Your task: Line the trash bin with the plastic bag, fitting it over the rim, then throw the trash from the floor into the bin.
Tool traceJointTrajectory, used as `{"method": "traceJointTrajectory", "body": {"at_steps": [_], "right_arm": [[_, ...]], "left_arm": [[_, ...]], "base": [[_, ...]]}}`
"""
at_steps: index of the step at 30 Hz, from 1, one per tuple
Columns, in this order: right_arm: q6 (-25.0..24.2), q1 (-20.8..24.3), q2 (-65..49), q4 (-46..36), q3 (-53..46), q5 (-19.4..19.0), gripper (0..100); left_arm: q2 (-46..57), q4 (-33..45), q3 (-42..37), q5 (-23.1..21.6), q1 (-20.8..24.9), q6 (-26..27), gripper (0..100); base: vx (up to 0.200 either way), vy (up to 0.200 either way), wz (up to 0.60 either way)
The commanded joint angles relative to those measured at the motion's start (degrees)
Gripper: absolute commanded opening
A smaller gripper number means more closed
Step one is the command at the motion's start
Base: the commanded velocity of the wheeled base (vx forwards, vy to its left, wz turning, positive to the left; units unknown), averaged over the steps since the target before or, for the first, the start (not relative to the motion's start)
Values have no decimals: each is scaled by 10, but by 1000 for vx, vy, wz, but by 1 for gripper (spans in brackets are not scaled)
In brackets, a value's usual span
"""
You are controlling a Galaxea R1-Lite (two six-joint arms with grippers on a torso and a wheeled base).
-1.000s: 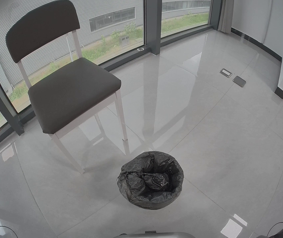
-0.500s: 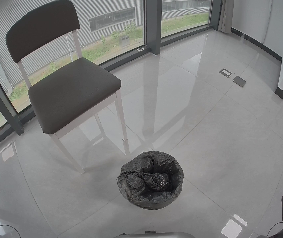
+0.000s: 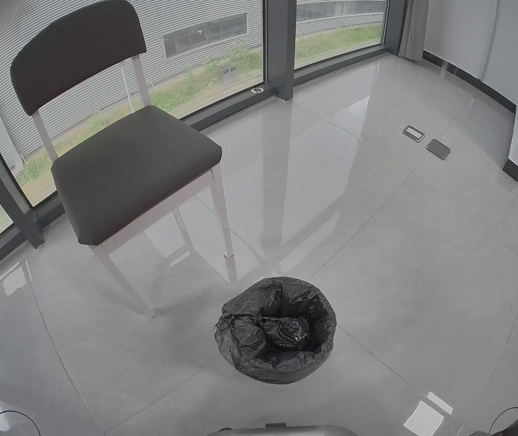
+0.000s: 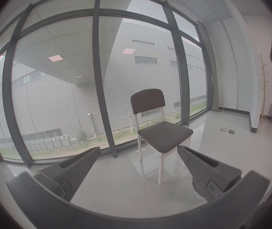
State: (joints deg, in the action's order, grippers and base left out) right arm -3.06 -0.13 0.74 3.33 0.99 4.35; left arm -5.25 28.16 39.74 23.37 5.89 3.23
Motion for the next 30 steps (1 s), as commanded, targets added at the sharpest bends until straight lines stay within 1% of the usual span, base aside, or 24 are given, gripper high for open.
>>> {"method": "traceJointTrajectory", "body": {"at_steps": [1,2,3,4,6,7,8,9,12,13,15,17,18,19,20,21,23,24,27,28,29,30], "right_arm": [[2,0,-6,-3,-10,11,100],[2,0,-6,-3,-10,11,100],[2,0,-7,-3,-10,11,100],[2,0,-7,-3,-10,11,100],[2,0,-7,-3,-10,11,100],[2,0,-6,-3,-10,11,100],[1,0,-7,-3,-10,11,100],[0,0,-7,-3,-10,11,100],[1,0,-7,-3,-10,11,100],[1,0,-7,-3,-10,11,100],[1,0,-7,-3,-10,11,100],[1,0,-7,-3,-10,11,100],[1,0,-7,-3,-10,11,100],[1,0,-7,-3,-10,11,100],[1,0,-7,-3,-10,11,100],[1,0,-7,-3,-10,11,100],[1,0,-7,-3,-10,11,100],[1,0,-7,-3,-10,11,100],[1,0,-7,-3,-10,11,100],[1,0,-6,-3,-10,11,100],[1,0,-7,-3,-10,11,100],[1,0,-6,-3,-10,11,100]], "left_arm": [[-2,-82,-113,26,-33,-5,100],[0,-80,-114,26,-38,-5,100],[9,-69,-117,25,-62,-10,100],[18,-61,-121,24,-68,-14,100],[39,-46,-133,23,-64,-20,100],[53,-37,-157,20,-56,-38,100],[53,-39,-160,19,-57,-45,100],[53,-44,-165,8,-57,-53,100],[53,-64,-183,-66,-57,-55,100],[53,-72,-196,-84,-57,-55,100],[53,-102,-231,-95,-57,-56,100],[53,-105,-235,-96,-57,-55,100],[53,-195,-330,-97,-58,-45,100],[53,-214,-346,-97,-58,-42,100],[53,-287,-390,-104,-57,-20,100],[53,-313,-396,-113,-56,-16,100],[53,-307,-395,-148,-57,-12,100],[53,-304,-394,-153,-57,-12,100],[53,-275,-390,-221,-58,-49,100],[52,-275,-394,-235,-57,-48,100],[52,-275,-395,-237,-57,-46,100],[52,-280,-397,-247,-57,-25,100]], "base": [[0,0,0],[0,0,0],[0,0,0],[0,0,0],[0,0,0],[0,0,0],[0,0,0],[0,0,0],[0,0,0],[0,0,0],[0,0,0],[0,0,0],[0,0,0],[0,0,0],[0,0,0],[0,0,0],[0,0,0],[0,0,0],[0,0,0],[0,0,0],[0,0,0],[0,0,0]]}}
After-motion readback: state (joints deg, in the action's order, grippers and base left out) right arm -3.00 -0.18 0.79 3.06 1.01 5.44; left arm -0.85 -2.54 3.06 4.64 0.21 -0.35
